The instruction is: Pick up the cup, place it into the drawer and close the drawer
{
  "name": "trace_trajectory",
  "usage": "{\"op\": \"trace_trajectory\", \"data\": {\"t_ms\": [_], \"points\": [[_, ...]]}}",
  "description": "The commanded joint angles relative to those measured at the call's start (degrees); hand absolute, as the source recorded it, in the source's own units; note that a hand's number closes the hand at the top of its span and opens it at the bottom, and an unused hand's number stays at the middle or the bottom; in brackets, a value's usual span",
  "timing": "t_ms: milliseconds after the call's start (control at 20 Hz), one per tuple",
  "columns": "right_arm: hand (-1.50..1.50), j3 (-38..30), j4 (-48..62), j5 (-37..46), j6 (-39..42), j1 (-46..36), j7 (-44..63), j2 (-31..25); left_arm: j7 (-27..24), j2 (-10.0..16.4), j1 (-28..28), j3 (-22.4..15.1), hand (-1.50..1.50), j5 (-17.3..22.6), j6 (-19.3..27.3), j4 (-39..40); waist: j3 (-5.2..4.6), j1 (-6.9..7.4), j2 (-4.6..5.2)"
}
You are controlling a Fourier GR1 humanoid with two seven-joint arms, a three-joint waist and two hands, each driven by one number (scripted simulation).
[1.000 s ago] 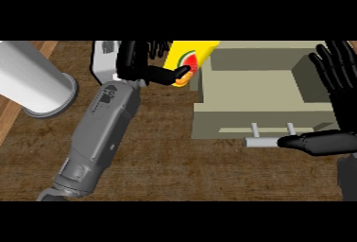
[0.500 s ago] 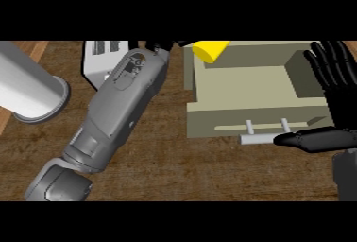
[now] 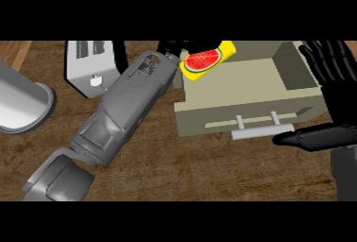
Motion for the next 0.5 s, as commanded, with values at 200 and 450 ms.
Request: {"op": "trace_trajectory", "data": {"t_ms": [200, 450], "points": [[-1.50, 0.6, 1.2, -0.7, 1.2, -2.6, -1.1, -0.1, 2.4, 0.0, 0.4, -7.8, 1.50, 1.9, -3.0, 4.4, 0.04, -3.76, 0.97], [-1.50, 2.6, 0.2, -1.7, 2.4, -3.7, -0.3, 0.7, 0.8, 0.0, 1.9, -7.9, -1.50, 6.4, -3.2, 2.2, -0.04, -5.30, 1.08]]}}
